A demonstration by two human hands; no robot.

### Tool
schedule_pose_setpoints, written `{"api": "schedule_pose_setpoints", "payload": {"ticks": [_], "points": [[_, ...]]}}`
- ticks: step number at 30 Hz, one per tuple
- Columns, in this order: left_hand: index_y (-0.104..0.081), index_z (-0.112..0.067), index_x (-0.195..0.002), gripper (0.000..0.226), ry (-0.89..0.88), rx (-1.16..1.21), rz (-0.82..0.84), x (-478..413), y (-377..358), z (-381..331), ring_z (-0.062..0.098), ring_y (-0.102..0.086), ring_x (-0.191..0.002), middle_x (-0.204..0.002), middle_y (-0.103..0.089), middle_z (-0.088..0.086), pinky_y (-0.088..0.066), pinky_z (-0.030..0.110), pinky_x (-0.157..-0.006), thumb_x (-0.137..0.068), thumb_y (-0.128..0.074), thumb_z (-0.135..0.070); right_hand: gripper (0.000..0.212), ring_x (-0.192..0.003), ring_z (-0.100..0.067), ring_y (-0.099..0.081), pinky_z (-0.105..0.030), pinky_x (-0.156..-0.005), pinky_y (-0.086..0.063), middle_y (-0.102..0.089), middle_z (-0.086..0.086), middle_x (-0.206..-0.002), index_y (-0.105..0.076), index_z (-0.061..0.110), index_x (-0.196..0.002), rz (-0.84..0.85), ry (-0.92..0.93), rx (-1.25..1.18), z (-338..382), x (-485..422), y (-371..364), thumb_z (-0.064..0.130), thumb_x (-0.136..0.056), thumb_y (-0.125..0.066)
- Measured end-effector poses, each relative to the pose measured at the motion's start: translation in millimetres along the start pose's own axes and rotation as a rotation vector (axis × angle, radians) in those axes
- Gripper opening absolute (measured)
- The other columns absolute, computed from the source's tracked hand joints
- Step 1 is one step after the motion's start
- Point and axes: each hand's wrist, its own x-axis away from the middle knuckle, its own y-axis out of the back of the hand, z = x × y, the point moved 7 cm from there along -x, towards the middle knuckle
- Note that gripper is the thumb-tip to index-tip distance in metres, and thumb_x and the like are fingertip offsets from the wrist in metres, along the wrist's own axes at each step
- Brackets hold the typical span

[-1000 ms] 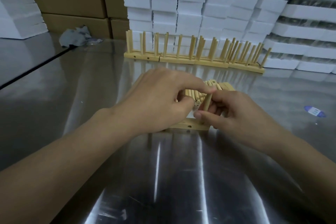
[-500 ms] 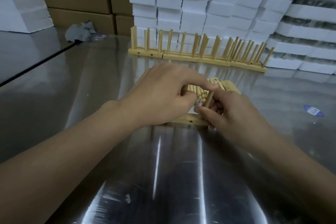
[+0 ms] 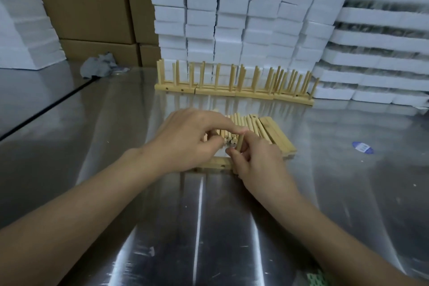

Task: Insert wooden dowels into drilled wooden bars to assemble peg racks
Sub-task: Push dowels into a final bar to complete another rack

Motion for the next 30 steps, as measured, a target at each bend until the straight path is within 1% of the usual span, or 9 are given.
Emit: {"api": "schedule_pose_setpoints", "payload": {"ticks": [4,6,8,10,14,17,24,28,30], "points": [[-0.058,-0.057,-0.143,0.055,-0.154,-0.203,-0.035,-0.2,5.5,0.9,-0.004,-0.065,-0.107,-0.125,-0.071,-0.029,-0.049,0.025,-0.086,-0.093,-0.053,-0.033,0.027,-0.062,-0.002,-0.065,-0.017,-0.055,-0.044,-0.068,0.006,-0.064,-0.052,0.039,-0.103,0.038,-0.052,-0.2,-12.8,7.0,-2.9,0.046,-0.092,-0.076],[-0.052,-0.057,-0.147,0.056,-0.097,-0.121,-0.133,1.4,21.5,14.2,-0.004,-0.065,-0.111,-0.124,-0.07,-0.03,-0.043,0.02,-0.092,-0.093,-0.062,-0.043,0.046,-0.063,-0.001,-0.066,-0.013,-0.053,-0.042,-0.067,0.006,-0.064,-0.054,0.038,-0.121,0.029,-0.104,-0.252,-17.8,11.6,4.3,0.051,-0.087,-0.081],[-0.061,-0.055,-0.139,0.05,0.006,0.065,-0.181,7.7,31.9,37.2,0.004,-0.068,-0.107,-0.116,-0.072,-0.026,-0.051,0.028,-0.087,-0.089,-0.068,-0.056,0.059,-0.064,-0.003,-0.065,-0.017,-0.055,-0.044,-0.066,0.007,-0.066,-0.053,0.038,-0.132,0.028,-0.14,-0.225,-20.7,14.7,8.7,0.057,-0.084,-0.081],[-0.072,-0.049,-0.123,0.04,0.089,0.186,-0.13,13.8,27.6,62.4,0.011,-0.07,-0.097,-0.106,-0.074,-0.019,-0.053,0.034,-0.077,-0.085,-0.073,-0.061,0.06,-0.067,-0.003,-0.064,-0.029,-0.061,-0.05,-0.065,0.008,-0.067,-0.05,0.043,-0.133,0.034,-0.12,-0.106,-22.7,15.3,8.9,0.065,-0.084,-0.076],[-0.079,-0.043,-0.101,0.039,0.174,0.261,0.086,18.1,8.4,88.3,0.006,-0.062,-0.069,-0.087,-0.073,-0.01,-0.046,0.018,-0.059,-0.075,-0.082,-0.071,0.048,-0.07,-0.001,-0.063,-0.031,-0.06,-0.051,-0.068,0.012,-0.066,-0.06,0.042,-0.128,0.071,-0.09,0.018,-23.8,17.0,3.4,0.07,-0.089,-0.066],[-0.08,-0.045,-0.094,0.046,0.23,0.19,0.261,19.7,-6.5,100.1,0.014,-0.066,-0.073,-0.084,-0.073,-0.016,-0.055,0.038,-0.068,-0.065,-0.081,-0.081,0.041,-0.066,-0.002,-0.062,-0.031,-0.059,-0.054,-0.067,0.012,-0.064,-0.067,0.04,-0.12,0.087,-0.071,0.059,-25.7,15.3,0.0,0.069,-0.091,-0.062],[-0.082,-0.048,-0.088,0.028,0.275,0.14,0.399,19.9,-16.2,106.1,-0.002,-0.067,-0.089,-0.091,-0.074,-0.029,-0.05,0.028,-0.077,-0.067,-0.094,-0.061,0.046,-0.06,-0.001,-0.06,-0.023,-0.053,-0.041,-0.063,0.011,-0.062,-0.067,0.04,-0.119,0.071,-0.042,0.059,-24.3,16.1,1.2,0.073,-0.089,-0.054],[-0.082,-0.049,-0.092,0.025,0.283,0.201,0.368,15.3,-9.6,99.9,0.02,-0.068,-0.08,-0.088,-0.076,-0.01,-0.056,0.047,-0.073,-0.071,-0.093,-0.058,0.065,-0.065,-0.001,-0.063,-0.022,-0.053,-0.039,-0.066,0.017,-0.071,-0.055,0.044,-0.132,0.028,-0.072,-0.091,-23.0,15.8,5.9,0.086,-0.082,-0.056],[-0.083,-0.046,-0.095,0.025,0.26,0.232,0.322,12.9,1.1,99.2,0.019,-0.067,-0.076,-0.087,-0.075,-0.007,-0.054,0.04,-0.066,-0.073,-0.093,-0.053,0.073,-0.067,-0.002,-0.065,-0.022,-0.053,-0.043,-0.066,0.016,-0.074,-0.046,0.052,-0.138,-0.009,-0.074,-0.184,-21.8,15.1,10.6,0.093,-0.078,-0.052]]}}
